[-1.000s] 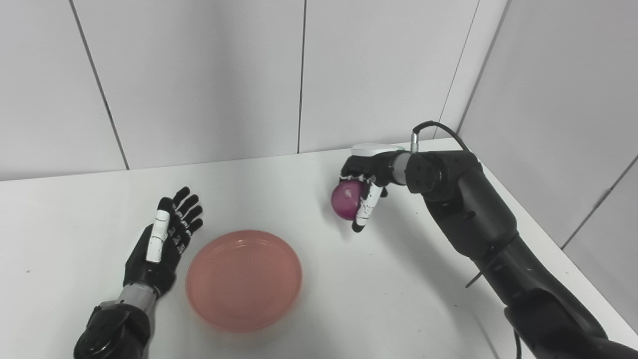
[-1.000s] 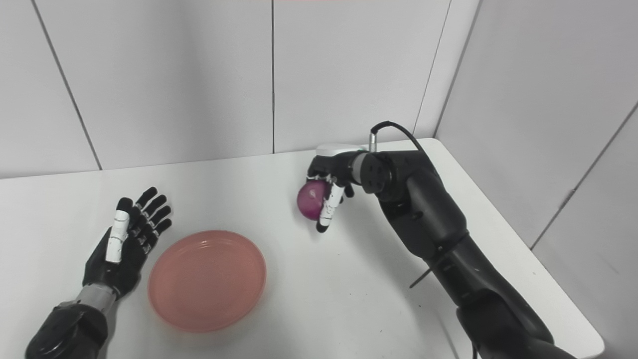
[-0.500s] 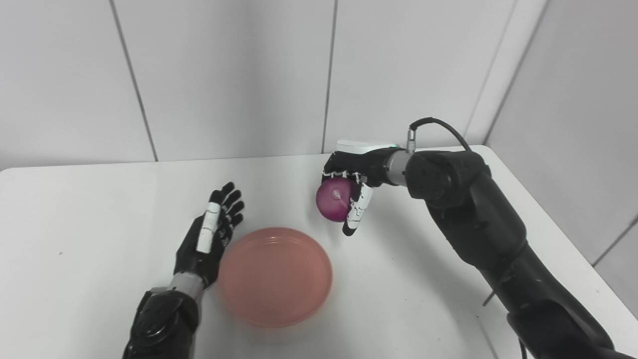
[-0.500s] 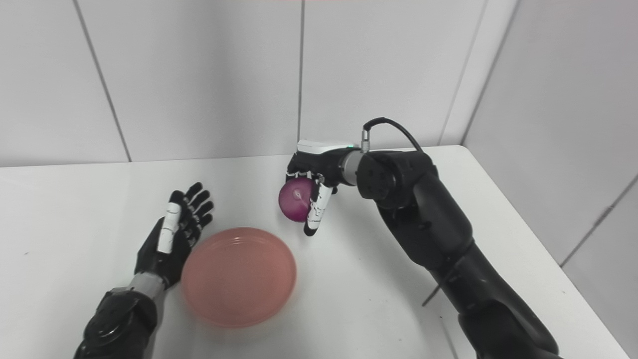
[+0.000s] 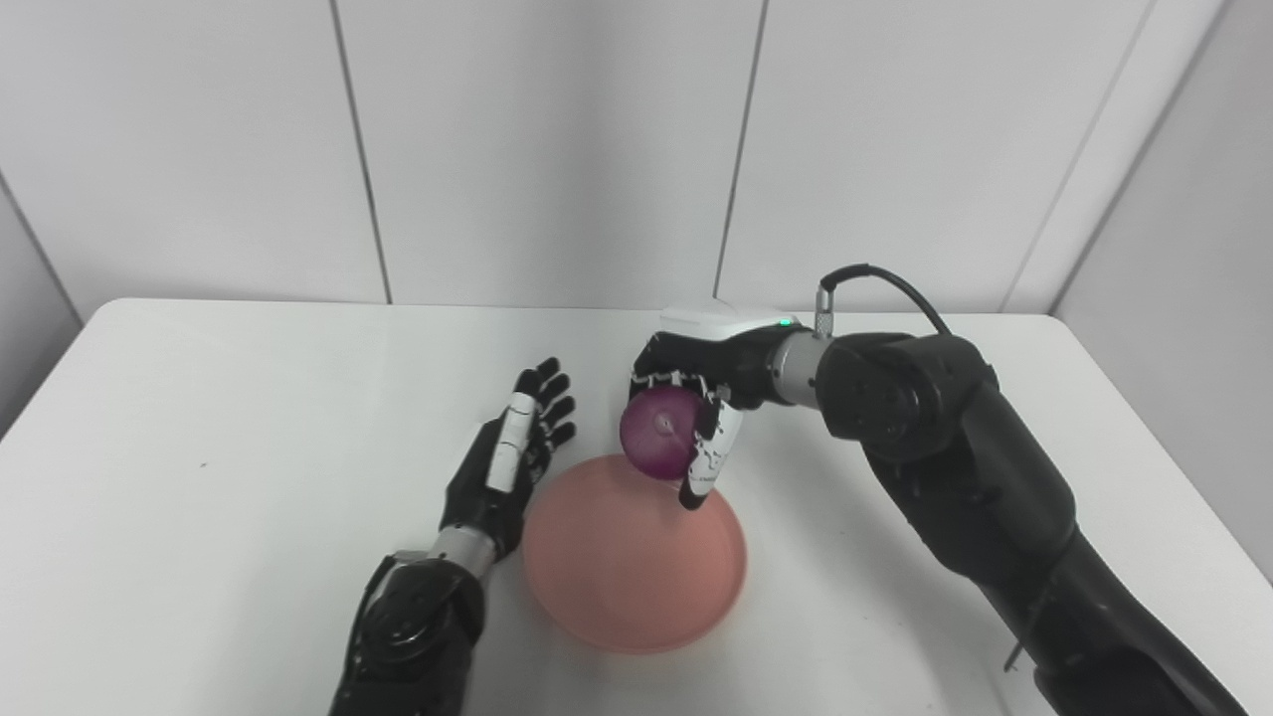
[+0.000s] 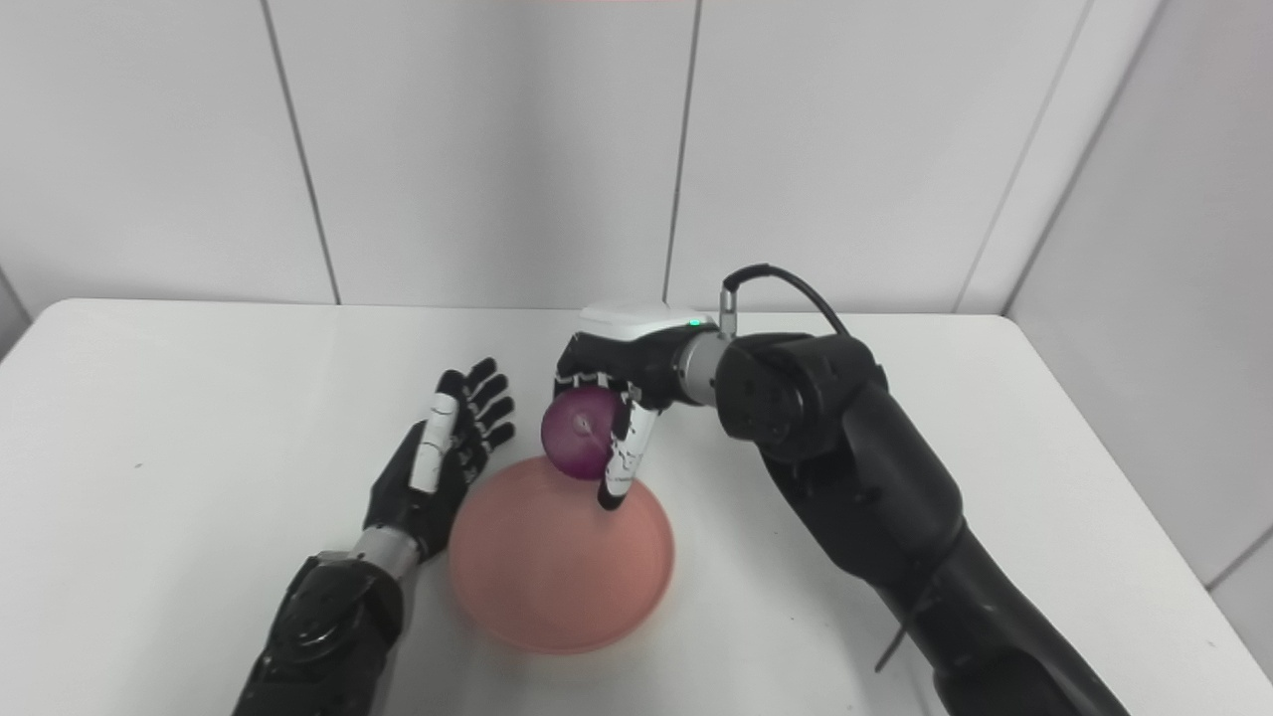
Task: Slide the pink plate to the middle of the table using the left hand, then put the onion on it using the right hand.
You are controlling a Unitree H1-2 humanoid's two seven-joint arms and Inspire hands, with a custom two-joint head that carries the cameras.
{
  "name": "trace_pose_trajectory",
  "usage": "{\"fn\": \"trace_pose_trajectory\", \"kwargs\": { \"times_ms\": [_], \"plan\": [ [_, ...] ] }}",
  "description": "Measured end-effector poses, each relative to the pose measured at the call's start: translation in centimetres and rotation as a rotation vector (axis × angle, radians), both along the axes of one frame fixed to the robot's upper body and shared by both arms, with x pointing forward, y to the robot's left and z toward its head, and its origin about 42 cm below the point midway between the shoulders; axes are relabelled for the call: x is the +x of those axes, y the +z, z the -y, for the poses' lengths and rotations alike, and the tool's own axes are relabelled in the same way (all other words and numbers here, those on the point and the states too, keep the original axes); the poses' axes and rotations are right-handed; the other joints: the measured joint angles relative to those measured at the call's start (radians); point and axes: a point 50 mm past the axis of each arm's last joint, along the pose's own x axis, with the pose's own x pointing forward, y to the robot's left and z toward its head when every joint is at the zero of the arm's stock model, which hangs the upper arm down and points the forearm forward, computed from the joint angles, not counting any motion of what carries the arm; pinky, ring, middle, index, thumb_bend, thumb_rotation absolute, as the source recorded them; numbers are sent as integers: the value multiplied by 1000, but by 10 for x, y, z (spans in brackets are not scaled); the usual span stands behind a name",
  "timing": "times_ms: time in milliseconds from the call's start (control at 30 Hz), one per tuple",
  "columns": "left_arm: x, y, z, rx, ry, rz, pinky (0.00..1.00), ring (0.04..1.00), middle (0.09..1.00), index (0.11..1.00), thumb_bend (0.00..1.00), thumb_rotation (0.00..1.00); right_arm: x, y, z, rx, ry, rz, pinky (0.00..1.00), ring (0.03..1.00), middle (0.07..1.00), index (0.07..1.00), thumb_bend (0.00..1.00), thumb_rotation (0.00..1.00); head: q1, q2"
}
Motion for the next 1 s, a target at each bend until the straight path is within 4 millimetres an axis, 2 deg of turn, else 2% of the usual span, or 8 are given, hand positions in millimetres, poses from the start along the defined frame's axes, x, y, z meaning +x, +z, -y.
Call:
{"fn": "trace_pose_trajectory", "kwargs": {
  "times_ms": [233, 300, 600, 967, 1000],
  "plan": [
    [-1, 0, 2, 2, -2, 1, 929, 960, 971, 935, 774, 913, 0, -16, -15, -44, 24, -15, 342, 408, 431, 526, 526, 7, 9, 0],
    [-1, 0, 2, 3, -2, 1, 924, 954, 966, 929, 774, 916, -1, -20, -17, -45, 25, -16, 307, 389, 431, 528, 526, 7, 6, 2],
    [-2, 1, 2, 3, -2, 4, 938, 961, 972, 939, 765, 922, -5, -48, -26, -84, 62, -60, 308, 394, 430, 518, 528, 7, -15, 6],
    [-2, 1, 1, 5, -4, 4, 929, 953, 965, 933, 770, 916, -7, -49, -21, -110, 42, -25, 324, 407, 432, 529, 525, 8, -32, 9],
    [-2, 1, 1, 5, -4, 4, 927, 953, 965, 933, 773, 916, -7, -49, -21, -115, 41, -17, 345, 433, 439, 528, 526, 8, -35, 9]
  ]
}}
